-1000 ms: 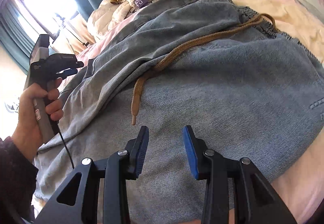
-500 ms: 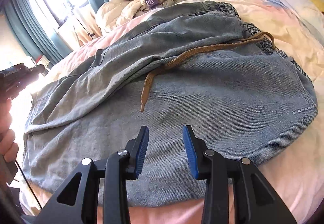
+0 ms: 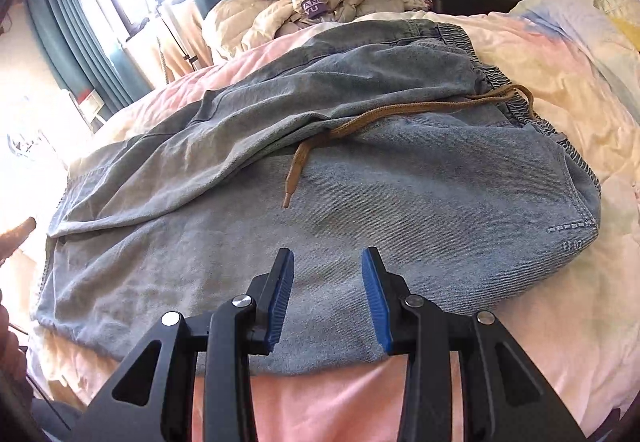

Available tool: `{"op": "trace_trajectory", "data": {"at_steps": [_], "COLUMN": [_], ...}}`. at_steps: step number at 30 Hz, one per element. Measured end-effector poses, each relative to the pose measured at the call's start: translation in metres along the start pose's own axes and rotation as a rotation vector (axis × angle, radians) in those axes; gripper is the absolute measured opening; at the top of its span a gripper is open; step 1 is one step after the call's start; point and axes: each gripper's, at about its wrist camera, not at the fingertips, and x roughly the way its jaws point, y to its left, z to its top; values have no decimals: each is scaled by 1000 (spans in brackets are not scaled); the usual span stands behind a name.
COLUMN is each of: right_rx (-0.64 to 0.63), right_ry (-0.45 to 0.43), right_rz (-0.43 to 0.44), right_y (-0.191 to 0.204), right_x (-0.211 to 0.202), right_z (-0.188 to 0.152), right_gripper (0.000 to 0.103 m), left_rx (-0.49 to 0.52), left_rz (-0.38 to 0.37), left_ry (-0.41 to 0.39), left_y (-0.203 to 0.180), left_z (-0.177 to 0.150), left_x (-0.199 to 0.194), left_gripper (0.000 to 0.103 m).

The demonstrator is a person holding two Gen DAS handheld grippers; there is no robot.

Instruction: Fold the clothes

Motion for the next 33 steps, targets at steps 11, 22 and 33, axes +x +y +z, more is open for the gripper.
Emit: {"op": "trace_trajectory", "data": {"at_steps": [11,22,33], "right_rx": [109,291,545], "right_ry": [-61,-30,-61], "right_rz": [-42,-32,-20], "right_y": [-41,-84,-128], "right_x": [-49,-39,-37], "right_z": [-10,-8,-8], "right_gripper": [36,46,51], "left_rx": [-104,-298,-509], "left_rz": [-31,-43,-52], "left_ry": [33,59,83], "left_y": [44,87,134], "left_z": [-41,-58,-71], "left_x": [-18,-8,7], "left_gripper": [38,38,41]}}
